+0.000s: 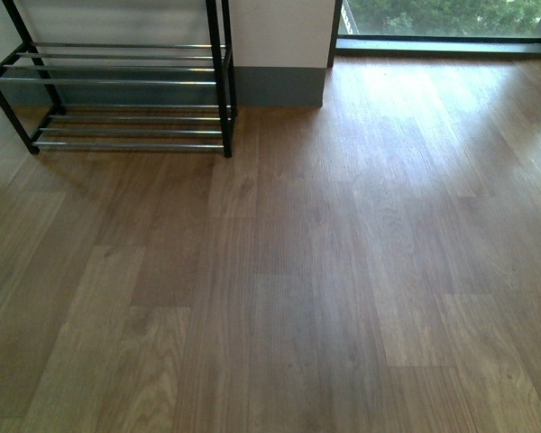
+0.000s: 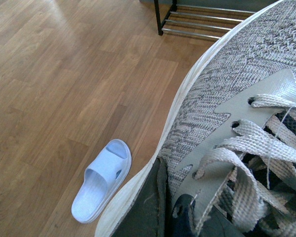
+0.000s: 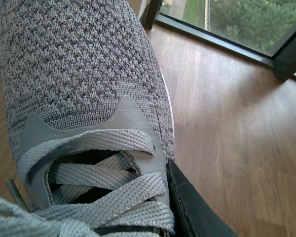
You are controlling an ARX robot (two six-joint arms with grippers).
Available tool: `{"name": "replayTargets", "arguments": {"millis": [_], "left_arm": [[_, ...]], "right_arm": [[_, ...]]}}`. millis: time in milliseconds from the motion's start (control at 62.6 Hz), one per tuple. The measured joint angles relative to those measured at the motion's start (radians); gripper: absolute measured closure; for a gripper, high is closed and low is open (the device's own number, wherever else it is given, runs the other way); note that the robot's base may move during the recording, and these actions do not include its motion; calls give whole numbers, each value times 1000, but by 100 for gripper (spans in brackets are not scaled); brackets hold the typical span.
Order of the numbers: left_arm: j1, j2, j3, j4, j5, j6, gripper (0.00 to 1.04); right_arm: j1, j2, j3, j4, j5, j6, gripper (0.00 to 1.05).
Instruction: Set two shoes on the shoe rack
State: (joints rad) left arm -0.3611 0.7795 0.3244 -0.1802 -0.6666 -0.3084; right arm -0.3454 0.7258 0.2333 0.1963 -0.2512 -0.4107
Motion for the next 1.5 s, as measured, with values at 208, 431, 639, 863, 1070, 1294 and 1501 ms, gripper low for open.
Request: {"name": "replayTargets", "arguments": {"millis": [208,431,639,863,1070,1294,1501], "left_arm": [[0,0,0,0,0,0,103],[0,0,0,0,1,0,103],[0,0,0,0,-2,0,103],[-1,0,0,0,5,0,103],[-1,1,0,0,-4,0,103],[-1,2,0,0,2,0,103],[-1,2,0,0,0,0,103]], "right_arm": [[0,0,0,0,0,0,103],[0,0,0,0,0,0,103],[0,0,0,0,0,0,103],[-1,0,0,0,11,0,103],[0,0,0,0,3,0,103],[0,1,0,0,1,0,103],[0,0,0,0,3,0,103]]}}
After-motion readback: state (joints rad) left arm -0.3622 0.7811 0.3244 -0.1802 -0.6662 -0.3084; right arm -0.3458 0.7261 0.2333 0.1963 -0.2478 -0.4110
